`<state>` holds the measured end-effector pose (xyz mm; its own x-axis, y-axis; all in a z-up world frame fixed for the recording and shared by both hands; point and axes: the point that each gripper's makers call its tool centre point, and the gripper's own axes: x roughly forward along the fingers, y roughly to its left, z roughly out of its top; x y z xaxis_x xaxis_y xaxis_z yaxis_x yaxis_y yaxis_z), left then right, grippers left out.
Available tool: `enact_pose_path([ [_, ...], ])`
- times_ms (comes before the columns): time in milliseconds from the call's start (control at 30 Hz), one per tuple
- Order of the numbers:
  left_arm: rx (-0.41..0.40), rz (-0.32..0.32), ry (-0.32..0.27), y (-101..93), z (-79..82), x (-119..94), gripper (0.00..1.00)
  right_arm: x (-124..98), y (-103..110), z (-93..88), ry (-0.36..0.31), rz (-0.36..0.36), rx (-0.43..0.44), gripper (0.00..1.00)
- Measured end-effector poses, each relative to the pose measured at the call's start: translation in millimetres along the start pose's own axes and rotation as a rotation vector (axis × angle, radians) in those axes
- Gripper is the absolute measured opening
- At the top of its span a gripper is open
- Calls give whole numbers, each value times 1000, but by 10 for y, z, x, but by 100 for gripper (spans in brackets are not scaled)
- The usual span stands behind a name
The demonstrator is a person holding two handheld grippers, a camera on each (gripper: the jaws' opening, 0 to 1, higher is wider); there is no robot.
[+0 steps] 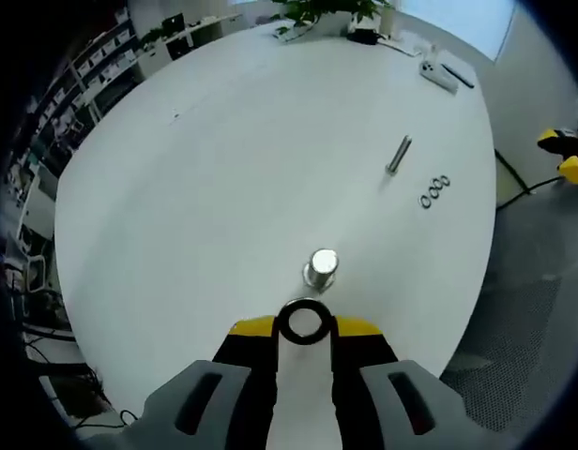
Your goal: Place the washer onto the threaded stud by aligning its center hole with the stud, sliding it down to the base, and recovering from edge contact or off-axis alignment until the washer reaches the visible bottom stop.
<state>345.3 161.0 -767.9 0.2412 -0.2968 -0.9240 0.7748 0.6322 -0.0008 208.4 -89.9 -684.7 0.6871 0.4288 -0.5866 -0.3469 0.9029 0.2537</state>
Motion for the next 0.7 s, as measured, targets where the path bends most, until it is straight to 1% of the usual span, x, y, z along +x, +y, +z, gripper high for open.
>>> enact_pose_path([
  [133,20,-3,-18,-21,118,-44,18,-2,2,7,-3,1,1,34],
  [333,36,-9,-34,-67,234,-40,18,-5,0,11,-7,0,3,34],
  [467,49,-13,-33,-79,282,-12,18,-6,-2,11,-9,-1,3,34],
  [700,85,-16,-9,-89,317,50,18,-10,-8,16,-12,-5,5,34],
])
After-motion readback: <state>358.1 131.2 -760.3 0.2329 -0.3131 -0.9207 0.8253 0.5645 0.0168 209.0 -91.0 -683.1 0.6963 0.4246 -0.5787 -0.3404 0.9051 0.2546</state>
